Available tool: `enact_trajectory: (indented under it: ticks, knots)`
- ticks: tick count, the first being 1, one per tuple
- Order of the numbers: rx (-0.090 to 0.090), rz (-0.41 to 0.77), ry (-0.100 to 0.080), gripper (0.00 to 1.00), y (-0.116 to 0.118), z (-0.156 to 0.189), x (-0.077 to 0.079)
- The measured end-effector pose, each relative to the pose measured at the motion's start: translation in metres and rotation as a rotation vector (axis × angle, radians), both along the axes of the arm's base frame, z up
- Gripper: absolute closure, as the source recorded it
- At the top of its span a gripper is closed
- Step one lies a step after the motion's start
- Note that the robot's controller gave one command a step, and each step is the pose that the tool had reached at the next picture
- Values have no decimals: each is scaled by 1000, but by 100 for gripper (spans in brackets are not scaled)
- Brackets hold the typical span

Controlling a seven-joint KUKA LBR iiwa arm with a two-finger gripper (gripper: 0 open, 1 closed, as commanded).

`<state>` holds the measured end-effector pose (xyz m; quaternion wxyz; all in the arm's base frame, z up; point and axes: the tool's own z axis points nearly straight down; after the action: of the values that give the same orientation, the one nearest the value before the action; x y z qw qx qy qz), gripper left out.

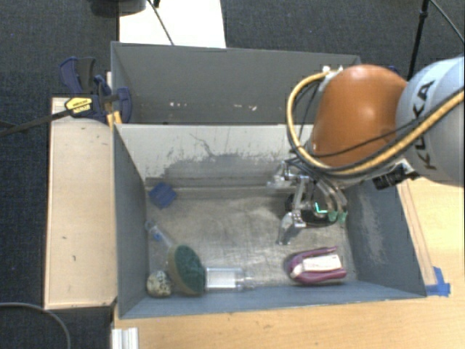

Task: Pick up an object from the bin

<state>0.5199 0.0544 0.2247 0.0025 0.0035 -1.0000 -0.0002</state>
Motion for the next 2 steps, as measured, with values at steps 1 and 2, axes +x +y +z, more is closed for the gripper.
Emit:
enact_trajectory:
  ticks: [1,2]
  knots:
    - [-1,-21,-1,0,-54,-138,40]
    - [1,-8,-17,0,-118,-151,59]
